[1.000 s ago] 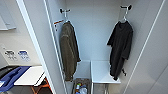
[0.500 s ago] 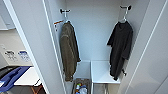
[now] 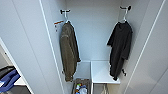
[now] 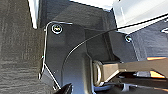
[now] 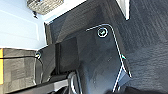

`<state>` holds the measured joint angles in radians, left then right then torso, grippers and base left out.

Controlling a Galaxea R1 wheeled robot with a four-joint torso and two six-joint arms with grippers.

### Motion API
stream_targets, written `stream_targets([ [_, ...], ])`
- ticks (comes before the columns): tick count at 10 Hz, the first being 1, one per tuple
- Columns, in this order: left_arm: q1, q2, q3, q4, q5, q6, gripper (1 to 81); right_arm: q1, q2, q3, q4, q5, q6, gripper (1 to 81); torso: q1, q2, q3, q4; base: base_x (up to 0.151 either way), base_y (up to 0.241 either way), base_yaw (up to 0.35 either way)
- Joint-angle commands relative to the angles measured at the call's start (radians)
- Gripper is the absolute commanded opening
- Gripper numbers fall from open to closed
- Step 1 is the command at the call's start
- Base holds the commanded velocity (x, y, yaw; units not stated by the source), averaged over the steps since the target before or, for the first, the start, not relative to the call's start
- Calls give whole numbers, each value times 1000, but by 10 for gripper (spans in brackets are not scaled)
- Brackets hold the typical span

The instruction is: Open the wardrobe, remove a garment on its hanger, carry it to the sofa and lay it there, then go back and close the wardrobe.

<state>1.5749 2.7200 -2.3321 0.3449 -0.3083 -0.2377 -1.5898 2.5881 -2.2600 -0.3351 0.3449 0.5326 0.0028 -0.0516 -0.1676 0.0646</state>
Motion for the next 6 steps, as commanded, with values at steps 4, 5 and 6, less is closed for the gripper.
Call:
stream_targets([
  [4, -11, 195, -289, 29, 162, 9, 811, -39, 225, -270, -79, -110, -9, 811, 0, -1, 0, 0, 0, 0, 0],
  [5, -11, 222, -331, 29, 169, 9, 811, -46, 281, -341, -78, -110, -9, 811, 0, -1, 1, 0, 0, 0, 0],
  [6, -11, 245, -365, 29, 169, 9, 811, -49, 335, -410, -78, -110, -9, 811, -1, -1, 1, 0, 0, 0, 0],
])
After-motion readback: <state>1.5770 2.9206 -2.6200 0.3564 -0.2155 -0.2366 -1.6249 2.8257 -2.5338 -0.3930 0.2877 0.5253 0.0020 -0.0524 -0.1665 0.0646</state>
